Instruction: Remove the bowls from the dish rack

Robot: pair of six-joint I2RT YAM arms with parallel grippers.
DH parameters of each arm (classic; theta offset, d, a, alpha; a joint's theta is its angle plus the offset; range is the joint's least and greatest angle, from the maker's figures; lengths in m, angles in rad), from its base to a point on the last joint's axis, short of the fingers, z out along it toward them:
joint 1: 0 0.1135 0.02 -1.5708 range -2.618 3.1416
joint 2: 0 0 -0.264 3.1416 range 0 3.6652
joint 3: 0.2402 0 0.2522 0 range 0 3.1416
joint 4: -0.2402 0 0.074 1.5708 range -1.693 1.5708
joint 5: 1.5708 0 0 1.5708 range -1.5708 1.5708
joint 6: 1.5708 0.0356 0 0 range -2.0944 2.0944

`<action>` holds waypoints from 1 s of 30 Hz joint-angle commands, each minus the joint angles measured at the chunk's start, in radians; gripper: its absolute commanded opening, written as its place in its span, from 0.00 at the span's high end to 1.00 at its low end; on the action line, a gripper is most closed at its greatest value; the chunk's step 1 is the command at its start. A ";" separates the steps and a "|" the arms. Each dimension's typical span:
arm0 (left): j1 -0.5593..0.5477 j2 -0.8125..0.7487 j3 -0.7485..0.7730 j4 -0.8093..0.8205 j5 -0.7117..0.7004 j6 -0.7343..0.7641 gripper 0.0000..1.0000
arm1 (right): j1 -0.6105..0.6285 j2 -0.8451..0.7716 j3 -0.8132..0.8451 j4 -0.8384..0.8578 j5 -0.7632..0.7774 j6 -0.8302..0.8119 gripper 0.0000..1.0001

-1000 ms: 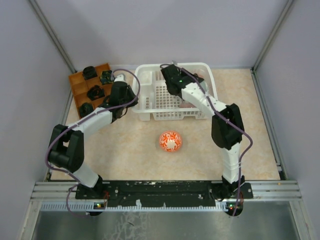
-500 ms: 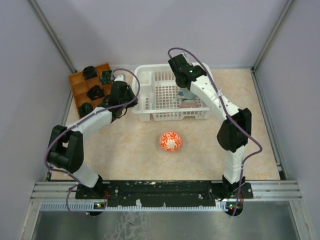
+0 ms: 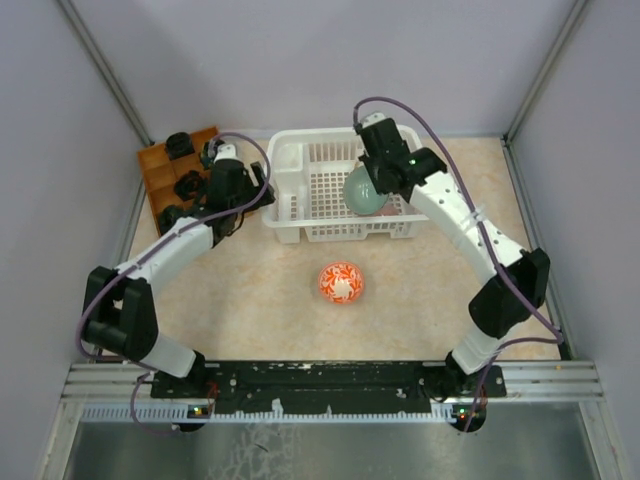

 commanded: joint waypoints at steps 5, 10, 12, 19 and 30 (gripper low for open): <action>0.005 -0.089 0.017 0.008 0.007 0.045 0.03 | -0.003 -0.252 -0.226 0.174 -0.320 0.158 1.00; 0.004 -0.098 0.018 0.003 0.006 0.046 0.01 | 0.001 -0.356 -0.389 0.219 -0.418 0.253 1.00; 0.004 -0.102 0.017 -0.003 0.001 0.044 0.01 | 0.010 -0.404 -0.457 0.243 -0.432 0.283 1.00; 0.004 -0.180 -0.048 0.060 0.007 0.043 0.01 | 0.064 -0.493 -0.647 0.297 -0.461 0.367 1.00; 0.005 -0.266 -0.109 0.078 0.012 0.052 0.01 | 0.081 -0.502 -0.824 0.419 -0.520 0.451 1.00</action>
